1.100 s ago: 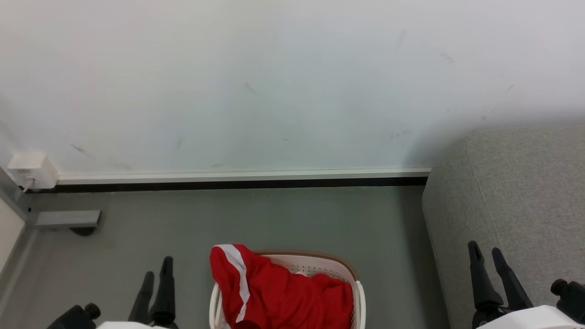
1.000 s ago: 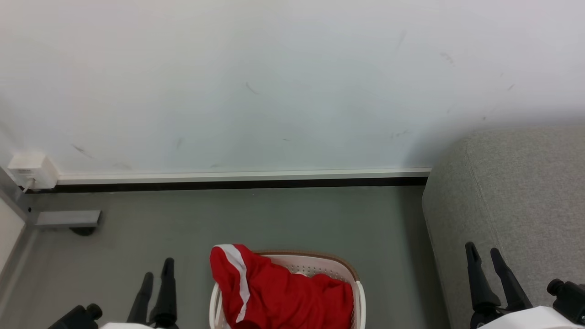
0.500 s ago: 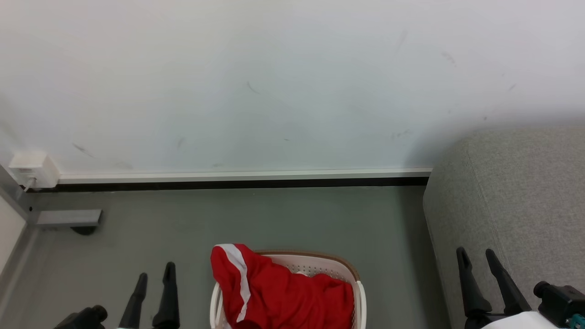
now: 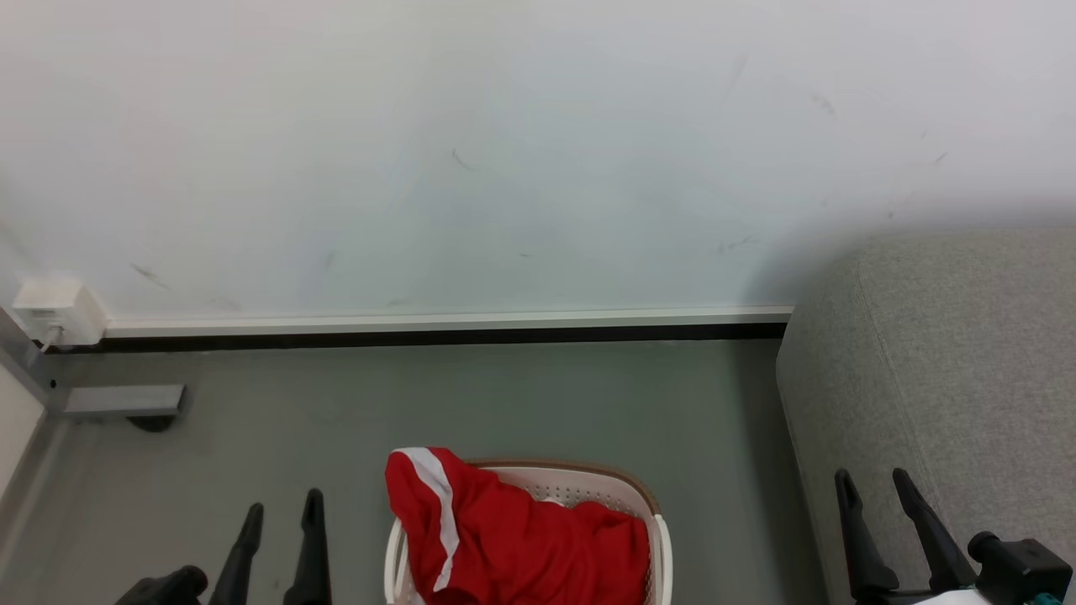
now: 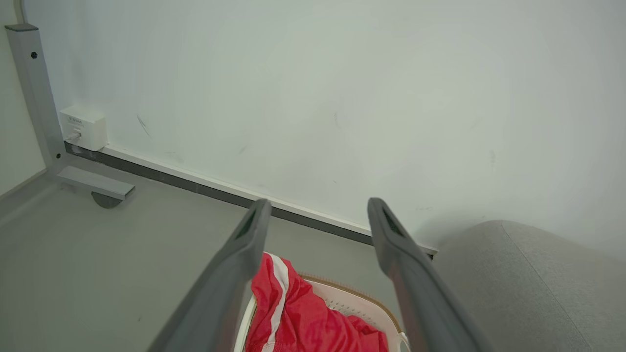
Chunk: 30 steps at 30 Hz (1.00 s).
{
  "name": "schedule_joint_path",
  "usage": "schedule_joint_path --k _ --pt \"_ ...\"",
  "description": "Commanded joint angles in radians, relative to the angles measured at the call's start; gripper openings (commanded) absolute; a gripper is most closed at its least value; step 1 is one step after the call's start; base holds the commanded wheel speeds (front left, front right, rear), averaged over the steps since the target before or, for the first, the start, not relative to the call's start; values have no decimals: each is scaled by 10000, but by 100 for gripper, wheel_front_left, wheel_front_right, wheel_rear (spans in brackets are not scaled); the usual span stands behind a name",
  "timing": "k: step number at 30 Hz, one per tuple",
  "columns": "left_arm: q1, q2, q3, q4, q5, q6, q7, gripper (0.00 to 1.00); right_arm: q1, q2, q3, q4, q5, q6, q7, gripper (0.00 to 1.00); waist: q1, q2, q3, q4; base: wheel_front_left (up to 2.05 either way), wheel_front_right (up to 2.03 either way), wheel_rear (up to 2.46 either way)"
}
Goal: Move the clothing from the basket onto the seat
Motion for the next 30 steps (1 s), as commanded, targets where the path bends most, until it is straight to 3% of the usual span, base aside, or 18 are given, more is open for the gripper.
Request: schedule_joint_path --k 1,10,30 --pt "43 90 15 -96 246 -15 -124 100 49 -7 -37 -3 -193 -13 -89 100 0 0 4 -4 0 0 0" --pt "290 80 -215 -393 1154 169 -314 100 131 96 -118 65 -779 -15 -296 100 0 0 21 -18 0 0 0" --pt "573 87 -393 -692 2747 110 -744 100 307 181 -427 108 -2035 -18 -698 100 0 0 52 -56 0 0 0"
